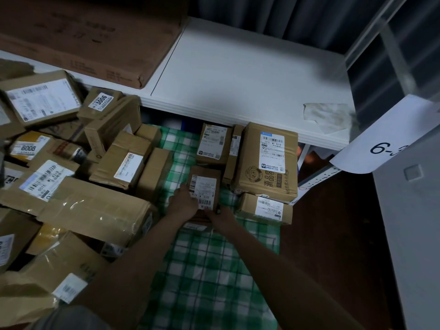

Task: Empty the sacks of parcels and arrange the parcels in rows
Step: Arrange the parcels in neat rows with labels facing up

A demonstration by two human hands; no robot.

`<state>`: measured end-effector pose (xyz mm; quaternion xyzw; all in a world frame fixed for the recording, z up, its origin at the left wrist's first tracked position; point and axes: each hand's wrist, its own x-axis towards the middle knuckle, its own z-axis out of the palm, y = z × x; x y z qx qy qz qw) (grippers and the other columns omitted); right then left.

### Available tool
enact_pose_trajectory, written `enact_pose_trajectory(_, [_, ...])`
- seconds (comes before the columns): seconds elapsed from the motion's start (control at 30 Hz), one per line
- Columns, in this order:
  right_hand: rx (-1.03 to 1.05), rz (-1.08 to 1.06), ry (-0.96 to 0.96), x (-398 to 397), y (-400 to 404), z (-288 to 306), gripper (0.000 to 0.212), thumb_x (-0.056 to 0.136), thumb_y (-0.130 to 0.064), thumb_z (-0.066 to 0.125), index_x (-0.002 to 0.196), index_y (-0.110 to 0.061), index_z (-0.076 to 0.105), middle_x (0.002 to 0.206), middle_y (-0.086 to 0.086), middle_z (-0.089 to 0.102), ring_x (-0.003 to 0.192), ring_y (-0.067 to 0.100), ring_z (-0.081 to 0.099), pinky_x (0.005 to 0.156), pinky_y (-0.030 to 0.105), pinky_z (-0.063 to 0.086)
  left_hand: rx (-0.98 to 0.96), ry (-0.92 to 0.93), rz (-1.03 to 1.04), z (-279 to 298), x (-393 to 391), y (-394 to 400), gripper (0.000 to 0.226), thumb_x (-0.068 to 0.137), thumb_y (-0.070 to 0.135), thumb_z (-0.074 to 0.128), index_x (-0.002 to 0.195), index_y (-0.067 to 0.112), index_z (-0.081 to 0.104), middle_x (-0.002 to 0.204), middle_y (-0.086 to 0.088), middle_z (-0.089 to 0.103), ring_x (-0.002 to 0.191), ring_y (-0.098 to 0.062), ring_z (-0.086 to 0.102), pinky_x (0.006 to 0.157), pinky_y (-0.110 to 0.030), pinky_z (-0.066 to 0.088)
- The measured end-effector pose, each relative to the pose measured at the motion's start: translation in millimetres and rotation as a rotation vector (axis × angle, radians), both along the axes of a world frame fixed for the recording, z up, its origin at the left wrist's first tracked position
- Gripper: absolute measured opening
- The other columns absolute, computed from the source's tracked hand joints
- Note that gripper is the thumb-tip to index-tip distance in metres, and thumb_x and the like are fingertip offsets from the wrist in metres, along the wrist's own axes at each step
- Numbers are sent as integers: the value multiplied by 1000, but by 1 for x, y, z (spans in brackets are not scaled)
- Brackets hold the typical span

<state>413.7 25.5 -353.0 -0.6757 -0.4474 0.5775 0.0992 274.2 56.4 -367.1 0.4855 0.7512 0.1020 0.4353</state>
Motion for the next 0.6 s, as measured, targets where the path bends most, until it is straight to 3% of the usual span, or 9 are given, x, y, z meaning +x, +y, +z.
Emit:
enact_pose_trajectory(0.03, [7, 3, 4, 0, 2, 1, 36, 98, -29, 55, 126, -6, 58, 118, 19, 66, 78, 22, 71, 71, 33, 58, 16, -24, 10, 0, 1, 2, 48, 86, 15, 53, 133, 10, 41, 129, -14, 53, 116, -33, 53, 95, -45, 48])
enact_pose_trajectory(0.17, [27, 25, 22, 2, 8, 0, 34, 97, -20, 55, 130, -10, 55, 123, 16, 63, 102, 33, 66, 87, 39, 55, 33, -128, 47, 2, 5, 4, 43, 88, 6, 53, 130, 10, 44, 128, -7, 54, 117, -27, 54, 98, -37, 46])
enact_pose_trajectory(0.37, [22, 97, -33, 4, 10, -7, 24, 89, -14, 61, 112, -12, 61, 111, 16, 69, 94, 31, 68, 85, 48, 56, 54, -265, 22, -2, 4, 2, 53, 90, 1, 55, 139, 10, 37, 132, -7, 52, 123, -22, 51, 98, -25, 39])
enact_pose_trajectory(0.5, [38, 143, -44, 6, 9, -4, 36, 89, -11, 60, 124, -6, 55, 114, 16, 68, 93, 29, 68, 83, 42, 57, 60, -266, -19, 2, 3, 2, 51, 92, 3, 54, 139, 11, 36, 135, -10, 49, 125, -25, 49, 105, -34, 40])
enact_pose_trajectory(0.6, [39, 146, -51, 8, 9, 2, 42, 89, -12, 61, 129, -4, 49, 118, 17, 65, 98, 33, 67, 85, 48, 56, 46, -231, -23, 4, 3, 2, 55, 94, 6, 54, 143, 15, 30, 138, -8, 49, 126, -25, 49, 105, -35, 40])
